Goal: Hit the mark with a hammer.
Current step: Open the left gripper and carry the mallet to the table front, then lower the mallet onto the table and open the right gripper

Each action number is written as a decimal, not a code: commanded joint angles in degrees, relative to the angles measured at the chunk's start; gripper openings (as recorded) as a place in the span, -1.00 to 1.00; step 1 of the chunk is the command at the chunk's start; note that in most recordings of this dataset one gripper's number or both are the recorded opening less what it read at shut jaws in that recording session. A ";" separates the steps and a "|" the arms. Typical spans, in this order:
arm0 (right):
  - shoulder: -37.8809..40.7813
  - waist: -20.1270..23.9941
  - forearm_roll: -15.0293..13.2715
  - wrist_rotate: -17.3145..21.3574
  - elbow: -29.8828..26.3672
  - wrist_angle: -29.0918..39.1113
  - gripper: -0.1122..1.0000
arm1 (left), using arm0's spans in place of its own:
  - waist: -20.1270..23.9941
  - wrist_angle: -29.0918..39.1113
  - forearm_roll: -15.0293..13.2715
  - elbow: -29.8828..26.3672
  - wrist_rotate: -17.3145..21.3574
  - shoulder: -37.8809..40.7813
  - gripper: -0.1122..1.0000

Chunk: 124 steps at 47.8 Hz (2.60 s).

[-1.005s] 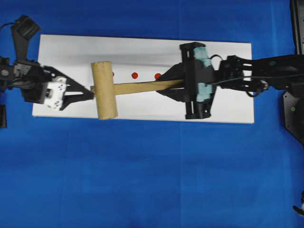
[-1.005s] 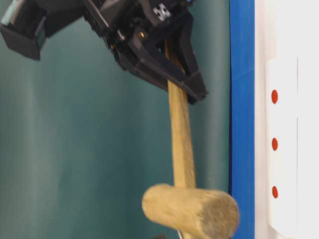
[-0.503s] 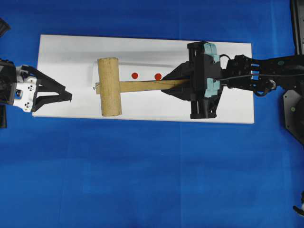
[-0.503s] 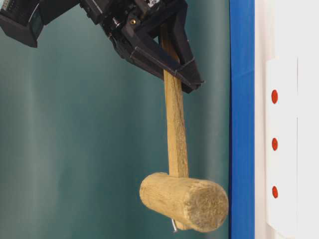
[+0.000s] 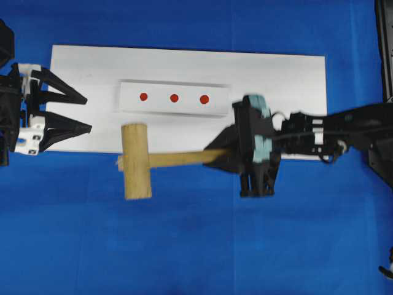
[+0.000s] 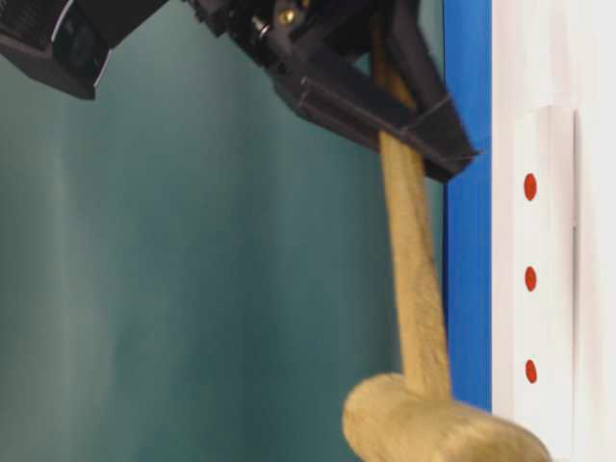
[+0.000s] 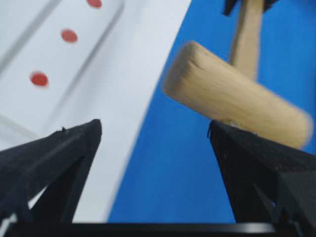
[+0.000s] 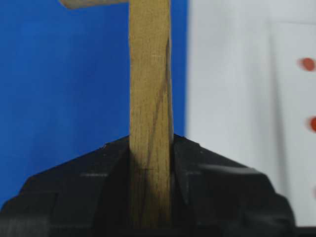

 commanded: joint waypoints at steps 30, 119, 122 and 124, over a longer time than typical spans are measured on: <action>5.98 10.02 8.09 0.62 -2.55 -12.22 -0.65 | 3.96 -3.96 0.09 0.70 20.57 -0.53 0.78; 23.82 13.97 13.89 0.79 -7.38 -15.12 0.54 | 4.31 -3.78 -0.18 2.29 20.65 -1.58 0.78; 23.73 13.97 13.89 0.62 -7.38 -14.94 0.80 | 4.31 -3.69 -0.18 2.29 20.65 -1.67 0.78; 23.38 13.89 13.89 0.35 -7.47 -14.85 0.82 | 4.31 -3.60 -0.18 2.29 20.65 -1.67 0.78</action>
